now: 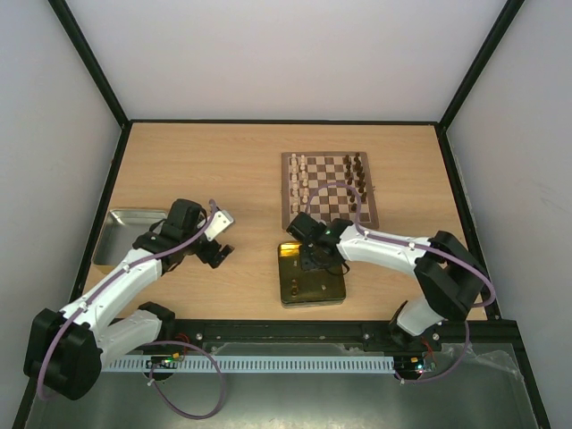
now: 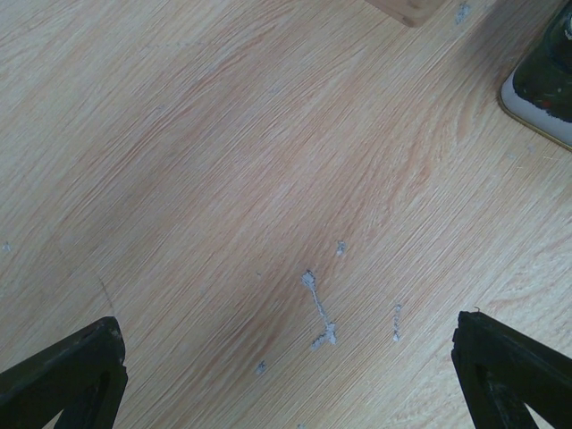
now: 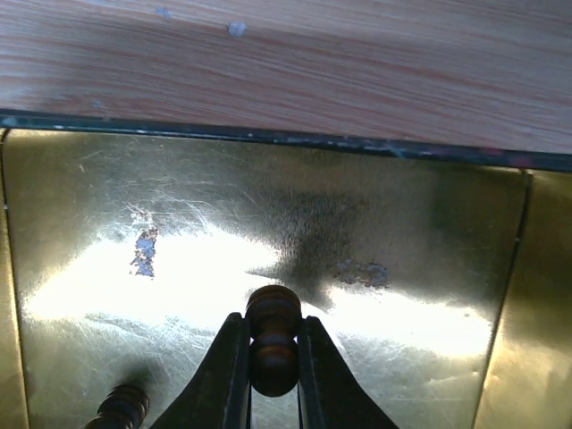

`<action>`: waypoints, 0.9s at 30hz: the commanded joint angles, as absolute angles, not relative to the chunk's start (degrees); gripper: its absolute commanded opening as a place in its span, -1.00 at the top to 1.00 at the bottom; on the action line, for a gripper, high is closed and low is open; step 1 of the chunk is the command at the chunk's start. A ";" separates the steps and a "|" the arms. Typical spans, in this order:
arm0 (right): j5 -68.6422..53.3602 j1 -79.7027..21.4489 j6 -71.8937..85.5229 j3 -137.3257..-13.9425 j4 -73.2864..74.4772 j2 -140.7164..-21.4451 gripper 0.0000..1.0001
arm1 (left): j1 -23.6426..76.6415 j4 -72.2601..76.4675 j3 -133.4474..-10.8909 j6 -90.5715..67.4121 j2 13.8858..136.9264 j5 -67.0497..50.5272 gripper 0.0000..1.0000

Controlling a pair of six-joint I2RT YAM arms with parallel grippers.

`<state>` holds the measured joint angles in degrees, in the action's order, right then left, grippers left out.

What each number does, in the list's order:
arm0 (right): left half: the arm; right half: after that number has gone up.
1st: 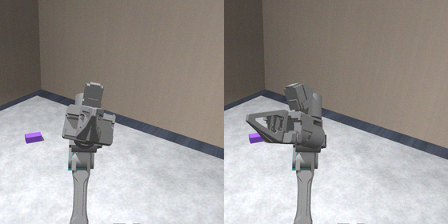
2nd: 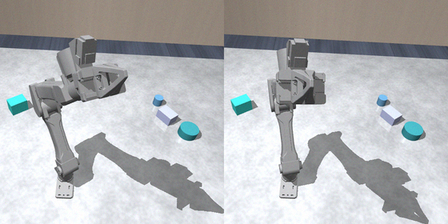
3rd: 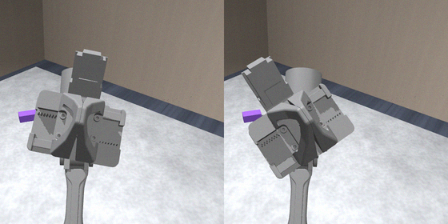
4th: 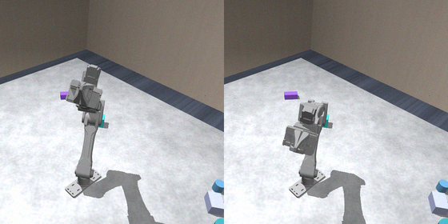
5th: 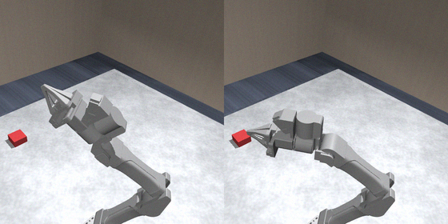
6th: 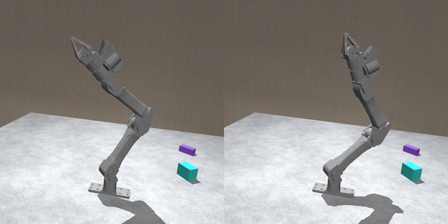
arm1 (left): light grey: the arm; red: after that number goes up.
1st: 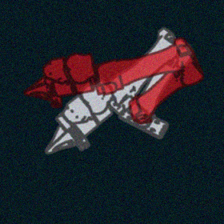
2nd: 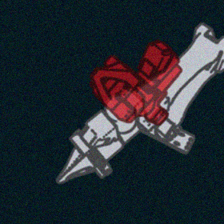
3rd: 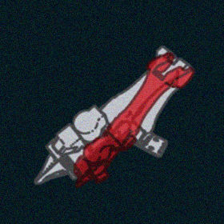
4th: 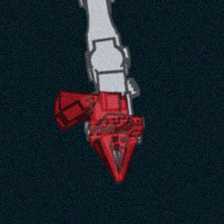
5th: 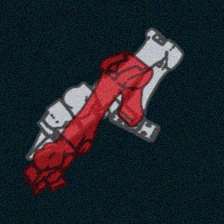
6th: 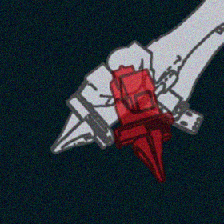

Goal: Set up the chess pieces on the board
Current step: Pick up the chess piece from the storage box.

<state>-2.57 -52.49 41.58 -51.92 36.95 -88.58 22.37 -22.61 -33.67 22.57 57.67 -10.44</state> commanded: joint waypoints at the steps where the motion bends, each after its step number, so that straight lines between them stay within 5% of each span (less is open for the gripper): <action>1: 0.84 -52.78 40.51 -53.49 42.06 -86.13 0.86 | 22.92 -22.67 -32.92 22.70 57.98 -10.45 -0.99; 27: -0.97 -52.79 40.89 -50.98 35.32 -91.42 0.78 | 23.38 -22.49 -32.95 22.41 58.07 -9.88 -0.98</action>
<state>-1.63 -52.49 41.15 -50.76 35.75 -91.20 23.20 -22.61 -33.67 22.57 57.84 -10.20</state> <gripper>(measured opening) 0.090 0.993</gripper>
